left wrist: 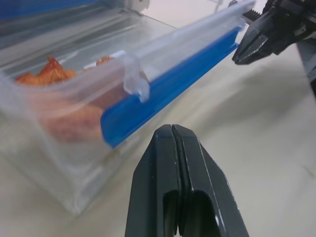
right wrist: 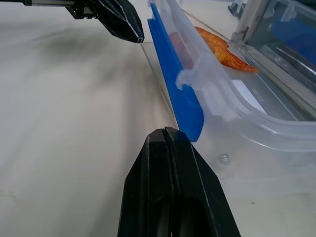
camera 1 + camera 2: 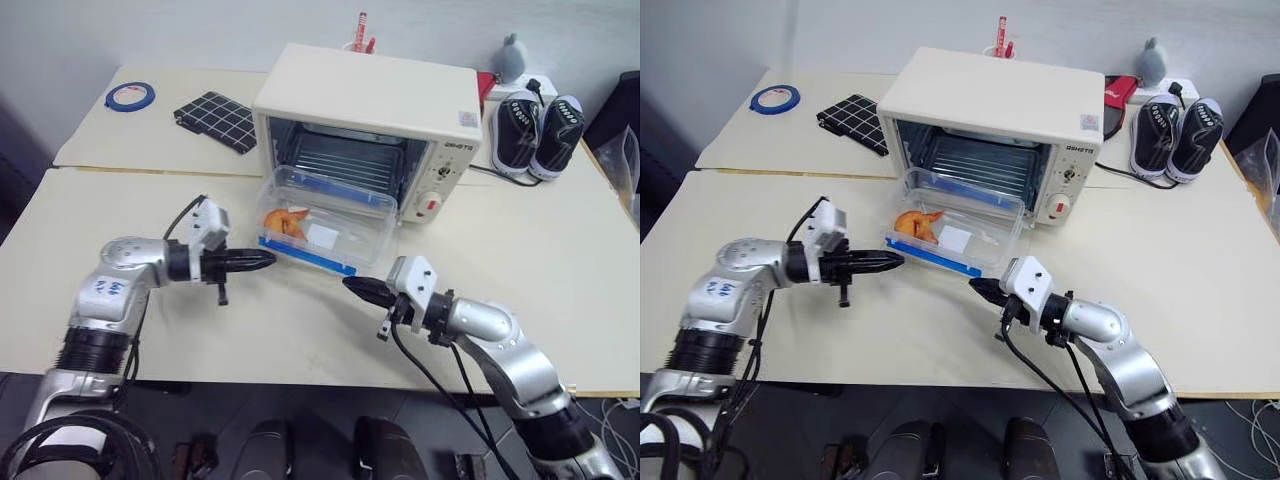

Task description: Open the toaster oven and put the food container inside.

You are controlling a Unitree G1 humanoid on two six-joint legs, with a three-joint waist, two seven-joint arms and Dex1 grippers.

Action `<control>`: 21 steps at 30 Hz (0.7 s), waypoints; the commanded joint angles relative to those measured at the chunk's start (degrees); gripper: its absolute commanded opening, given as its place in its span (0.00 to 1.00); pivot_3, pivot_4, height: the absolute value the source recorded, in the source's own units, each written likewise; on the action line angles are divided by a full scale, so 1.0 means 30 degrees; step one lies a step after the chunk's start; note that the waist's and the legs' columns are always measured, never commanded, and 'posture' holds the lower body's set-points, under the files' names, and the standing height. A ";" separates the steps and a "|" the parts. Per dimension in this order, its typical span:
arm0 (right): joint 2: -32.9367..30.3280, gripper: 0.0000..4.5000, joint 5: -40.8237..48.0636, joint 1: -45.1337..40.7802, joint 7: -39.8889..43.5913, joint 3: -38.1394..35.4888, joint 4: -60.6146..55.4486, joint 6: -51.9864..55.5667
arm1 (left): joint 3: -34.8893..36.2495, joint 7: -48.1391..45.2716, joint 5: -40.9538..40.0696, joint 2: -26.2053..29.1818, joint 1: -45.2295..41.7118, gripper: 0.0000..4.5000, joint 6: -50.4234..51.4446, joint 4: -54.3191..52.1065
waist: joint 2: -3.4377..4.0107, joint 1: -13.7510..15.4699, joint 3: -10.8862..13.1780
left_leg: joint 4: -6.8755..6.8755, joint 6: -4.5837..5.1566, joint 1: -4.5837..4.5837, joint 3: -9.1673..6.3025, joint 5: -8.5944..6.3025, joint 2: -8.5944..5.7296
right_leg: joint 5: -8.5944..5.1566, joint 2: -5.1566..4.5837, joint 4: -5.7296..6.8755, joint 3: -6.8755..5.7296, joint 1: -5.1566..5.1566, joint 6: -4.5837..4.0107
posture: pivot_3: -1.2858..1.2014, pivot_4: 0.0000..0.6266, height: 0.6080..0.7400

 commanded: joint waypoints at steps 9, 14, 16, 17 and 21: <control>0.0977 0.00 -0.2358 -0.6065 -0.1283 -0.1966 0.8019 -0.4110 | 0.0393 0.5266 0.2378 -0.4644 -0.4274 0.00 -0.2163 0.5096 | -0.0004 -0.0071 0.0001 | 0.0002 -0.0002 0.0003 0.0039 0.0008 0.0004 | 0.0004 0.0000 0.0007 -0.0039 0.0003 0.0007 | 0.52 0.24 1.00; 0.1362 0.00 -0.3091 -0.8607 -0.1875 -0.2599 1.3177 -0.6764 | 0.0624 0.6727 0.3236 -0.6501 -0.5814 0.00 -0.4466 0.7911 | -0.0004 -0.0202 0.0001 | 0.0001 0.0008 -0.0001 0.0082 0.0025 0.0001 | 0.0010 -0.0005 -0.0002 -0.0051 0.0010 0.0017 | 0.52 0.24 1.00; 0.1525 0.00 -0.3264 -0.9213 -0.2080 -0.2838 1.4476 -0.7572 | 0.0975 0.7744 0.3462 -0.7032 -0.6537 0.00 -0.5213 0.9275 | -0.0004 -0.0369 0.0001 | -0.0009 0.0007 -0.0002 0.0090 0.0026 0.0001 | 0.0010 -0.0008 -0.0003 -0.0073 0.0009 0.0018 | 0.52 0.24 1.00; 0.1613 0.00 -0.3154 -0.9325 -0.1864 -0.2909 1.4722 -0.7730 | 0.1223 0.8220 0.3463 -0.7267 -0.6890 0.00 -0.5404 0.9932 | -0.0004 -0.0453 0.0002 | -0.0009 0.0006 -0.0003 0.0088 0.0027 0.0001 | 0.0010 -0.0012 -0.0002 -0.0077 0.0009 0.0018 | 0.52 0.24 1.00; 0.1531 0.00 -0.2217 -0.8571 -0.0422 -0.3130 1.3352 -0.7406 | 0.1373 0.7811 0.3498 -0.7200 -0.6872 0.00 -0.5775 1.0379 | -0.0003 -0.0558 0.0002 | -0.0021 0.0002 -0.0001 0.0086 0.0029 0.0009 | 0.0011 -0.0010 0.0000 -0.0084 0.0004 0.0018 | 0.52 0.24 1.00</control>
